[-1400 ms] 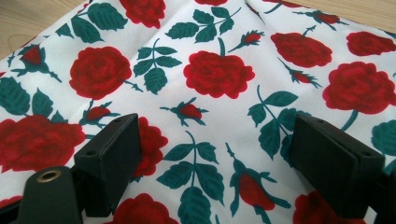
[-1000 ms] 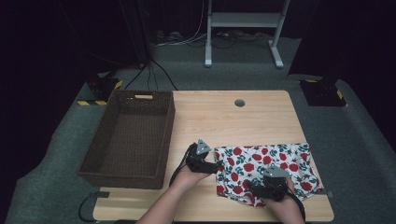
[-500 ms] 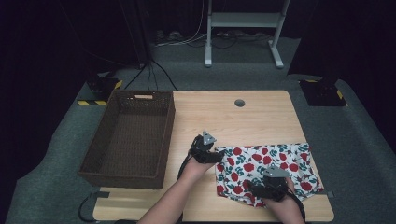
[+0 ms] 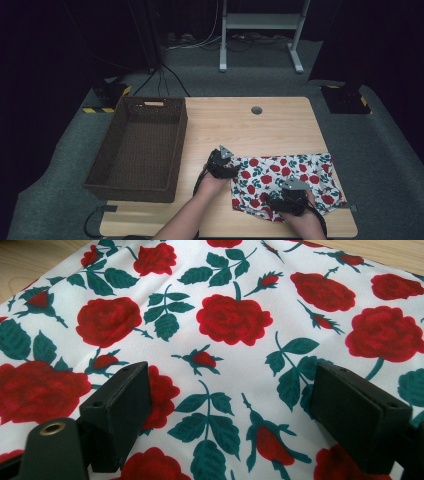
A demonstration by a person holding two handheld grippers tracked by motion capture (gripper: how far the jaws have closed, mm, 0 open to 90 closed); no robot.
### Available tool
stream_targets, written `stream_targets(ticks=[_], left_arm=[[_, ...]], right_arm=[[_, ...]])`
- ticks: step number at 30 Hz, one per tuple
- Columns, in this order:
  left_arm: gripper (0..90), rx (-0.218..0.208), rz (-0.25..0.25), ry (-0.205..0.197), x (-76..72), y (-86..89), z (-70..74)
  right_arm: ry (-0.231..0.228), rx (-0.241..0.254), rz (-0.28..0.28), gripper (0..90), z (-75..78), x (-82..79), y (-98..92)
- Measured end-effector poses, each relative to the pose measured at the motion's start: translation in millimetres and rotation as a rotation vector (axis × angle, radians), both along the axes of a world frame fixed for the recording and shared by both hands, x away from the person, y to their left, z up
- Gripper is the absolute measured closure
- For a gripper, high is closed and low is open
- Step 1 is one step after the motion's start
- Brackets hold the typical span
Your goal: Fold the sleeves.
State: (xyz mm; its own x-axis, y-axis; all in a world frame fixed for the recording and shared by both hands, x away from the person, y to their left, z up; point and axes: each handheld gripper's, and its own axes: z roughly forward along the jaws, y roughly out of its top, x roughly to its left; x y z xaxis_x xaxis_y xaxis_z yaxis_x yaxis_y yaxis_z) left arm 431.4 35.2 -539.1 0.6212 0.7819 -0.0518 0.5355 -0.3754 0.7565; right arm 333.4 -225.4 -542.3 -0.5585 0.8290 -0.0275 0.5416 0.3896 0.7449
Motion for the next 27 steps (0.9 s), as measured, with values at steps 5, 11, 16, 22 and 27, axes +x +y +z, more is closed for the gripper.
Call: stream_targets(ticks=[5,11,16,22,27], left_arm=[[39.8,-0.011,0.019,0.006,0.2,-0.9,0.5],[50.8,-0.026,0.031,0.001,0.7,-5.3,0.3],[60.0,-0.043,0.031,-0.010,-2.6,-4.7,-1.5],[72.6,-0.009,-0.005,-0.052,-8.1,-9.3,-1.1],[75.3,-0.002,-0.014,-0.059,-8.7,-9.9,-1.1]], right_arm=[[0.000,0.000,-0.005,16.6,0.1,-0.1,0.5],[0.010,-0.004,-0.023,19.3,2.1,-0.2,2.7],[0.001,0.006,-0.014,21.3,8.3,-5.6,9.1],[-0.016,0.005,0.033,22.0,13.4,-19.4,30.8],[-0.013,0.004,0.085,25.6,14.5,-31.0,52.7]])
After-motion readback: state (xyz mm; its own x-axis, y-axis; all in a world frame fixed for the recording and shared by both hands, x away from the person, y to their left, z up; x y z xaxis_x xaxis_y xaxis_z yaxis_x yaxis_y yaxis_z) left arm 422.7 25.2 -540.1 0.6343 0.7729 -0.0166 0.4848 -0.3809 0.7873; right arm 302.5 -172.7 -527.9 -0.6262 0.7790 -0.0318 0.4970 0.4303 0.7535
